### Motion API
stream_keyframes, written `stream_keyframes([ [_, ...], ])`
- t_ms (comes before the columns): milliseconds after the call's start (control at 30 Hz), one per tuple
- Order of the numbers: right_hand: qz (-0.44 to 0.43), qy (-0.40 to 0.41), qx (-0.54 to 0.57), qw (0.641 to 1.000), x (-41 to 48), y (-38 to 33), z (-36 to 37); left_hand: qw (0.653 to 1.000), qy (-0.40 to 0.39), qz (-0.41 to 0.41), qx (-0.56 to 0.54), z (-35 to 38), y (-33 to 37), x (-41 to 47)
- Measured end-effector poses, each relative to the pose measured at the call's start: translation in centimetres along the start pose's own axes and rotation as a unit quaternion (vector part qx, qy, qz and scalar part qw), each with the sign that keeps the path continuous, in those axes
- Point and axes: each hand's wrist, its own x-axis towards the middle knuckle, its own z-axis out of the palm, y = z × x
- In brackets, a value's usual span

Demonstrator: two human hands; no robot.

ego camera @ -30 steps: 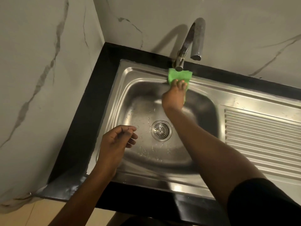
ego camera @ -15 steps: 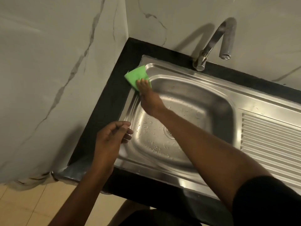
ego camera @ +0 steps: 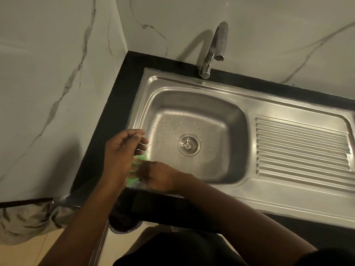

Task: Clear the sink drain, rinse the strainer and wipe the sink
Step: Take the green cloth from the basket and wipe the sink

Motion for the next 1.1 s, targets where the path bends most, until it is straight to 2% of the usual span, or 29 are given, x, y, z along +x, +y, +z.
stream_keyframes([
  [100, 0.043, -0.018, -0.001, 0.999, -2.0, 0.5, 0.4, 1.000, -0.012, 0.012, 0.003, 0.2, 0.3, -0.8],
  [200, 0.049, -0.019, 0.045, 0.998, -5.2, 1.3, -0.4, 0.999, -0.031, 0.018, 0.013, 0.7, 0.4, -1.5],
  [300, 0.082, 0.022, 0.105, 0.991, -9.4, 2.7, -0.8, 0.999, -0.044, 0.009, 0.017, 1.4, 0.1, -1.8],
  [467, 0.127, 0.060, 0.133, 0.981, -15.9, 4.7, -2.9, 0.997, -0.074, 0.001, 0.017, 3.2, -0.5, -2.2],
  [700, 0.223, 0.169, 0.132, 0.951, -24.0, 6.9, -5.8, 0.992, -0.127, 0.002, 0.026, 6.6, -0.6, -3.8],
  [800, 0.268, 0.190, 0.101, 0.939, -26.3, 7.2, -7.7, 0.989, -0.144, -0.003, 0.032, 8.2, -0.6, -4.8],
  [867, 0.272, 0.237, 0.132, 0.923, -27.6, 7.4, -8.7, 0.987, -0.156, -0.013, 0.039, 9.6, -0.7, -5.7],
  [967, 0.257, 0.333, 0.297, 0.857, -29.5, 6.9, -9.8, 0.978, -0.197, -0.022, 0.057, 11.8, -0.9, -7.2],
  [1100, 0.210, 0.381, 0.418, 0.798, -31.5, 5.8, -10.0, 0.951, -0.292, -0.042, 0.089, 15.1, -1.7, -9.8],
])
